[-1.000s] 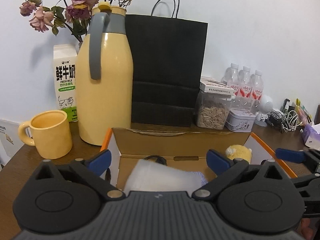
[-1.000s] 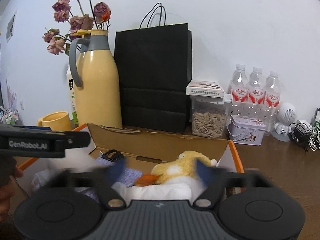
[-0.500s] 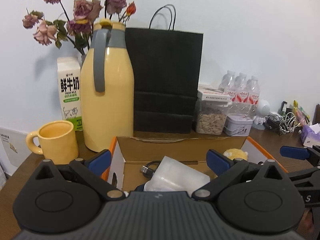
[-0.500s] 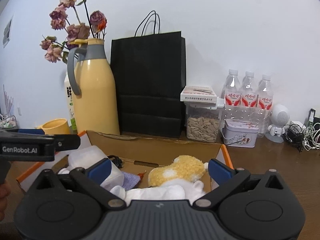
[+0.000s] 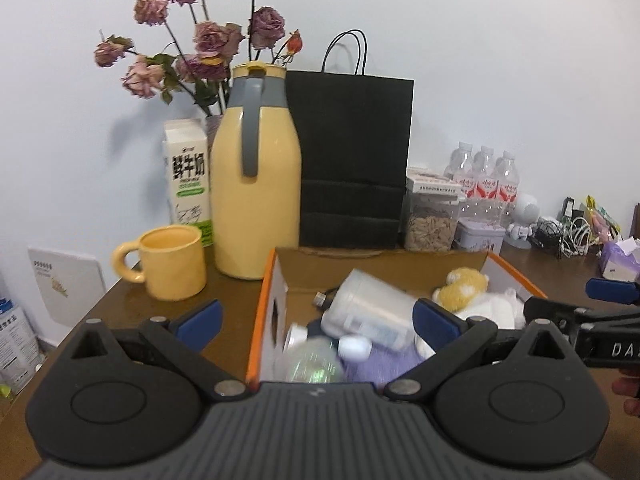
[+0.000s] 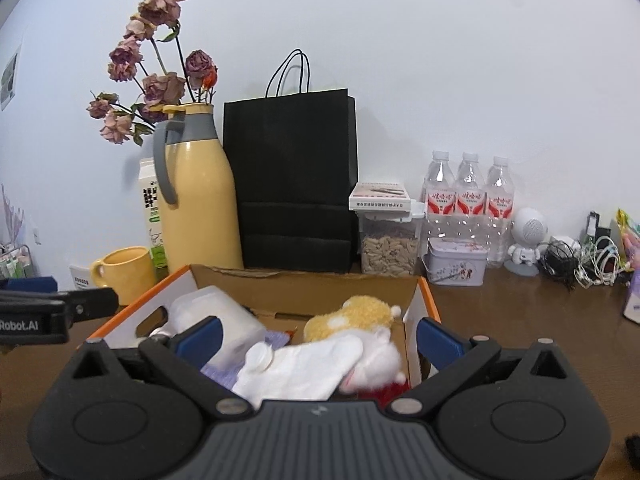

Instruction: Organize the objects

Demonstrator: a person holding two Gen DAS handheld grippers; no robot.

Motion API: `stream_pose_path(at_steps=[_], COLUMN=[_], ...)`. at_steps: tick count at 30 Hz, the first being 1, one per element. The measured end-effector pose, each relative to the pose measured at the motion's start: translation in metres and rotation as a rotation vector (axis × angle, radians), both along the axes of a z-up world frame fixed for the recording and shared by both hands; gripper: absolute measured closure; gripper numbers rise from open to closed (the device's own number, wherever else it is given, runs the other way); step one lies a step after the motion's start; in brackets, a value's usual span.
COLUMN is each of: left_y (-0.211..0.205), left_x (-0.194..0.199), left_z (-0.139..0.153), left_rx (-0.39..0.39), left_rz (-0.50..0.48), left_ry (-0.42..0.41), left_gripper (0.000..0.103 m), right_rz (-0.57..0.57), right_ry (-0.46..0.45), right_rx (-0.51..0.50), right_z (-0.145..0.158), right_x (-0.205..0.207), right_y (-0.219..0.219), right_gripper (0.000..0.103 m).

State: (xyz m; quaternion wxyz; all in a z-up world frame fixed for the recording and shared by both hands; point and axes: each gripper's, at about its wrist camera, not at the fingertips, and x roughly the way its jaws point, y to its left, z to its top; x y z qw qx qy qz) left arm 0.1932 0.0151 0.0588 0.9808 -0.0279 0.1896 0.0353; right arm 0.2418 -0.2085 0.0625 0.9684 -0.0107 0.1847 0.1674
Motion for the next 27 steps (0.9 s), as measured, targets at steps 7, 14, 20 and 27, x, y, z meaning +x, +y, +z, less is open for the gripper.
stream_pose_path(at_steps=[7,14,20,27], left_y=[0.000,-0.004,-0.009,-0.013], left_x=[-0.046,-0.080,-0.099,-0.109], left_z=[-0.008,-0.016,-0.021,-0.022], left_rx=[0.009,0.010,0.016,0.015], left_rz=[0.011,0.021,0.026,0.032], left_ry=[0.036,0.059,0.070,0.072], left_gripper=[0.000,0.000,0.000,0.000], right_rz=[0.004,0.002,0.005,0.008], right_ry=[0.034,0.063,0.079,0.092], right_rx=[-0.013,-0.017,-0.022,-0.029], right_z=[-0.003,-0.009,-0.015,-0.019], right_x=[-0.042,-0.076,-0.096,-0.110], right_y=[-0.003,-0.007,-0.010,-0.012], right_gripper=[0.000,0.000,0.000,0.000])
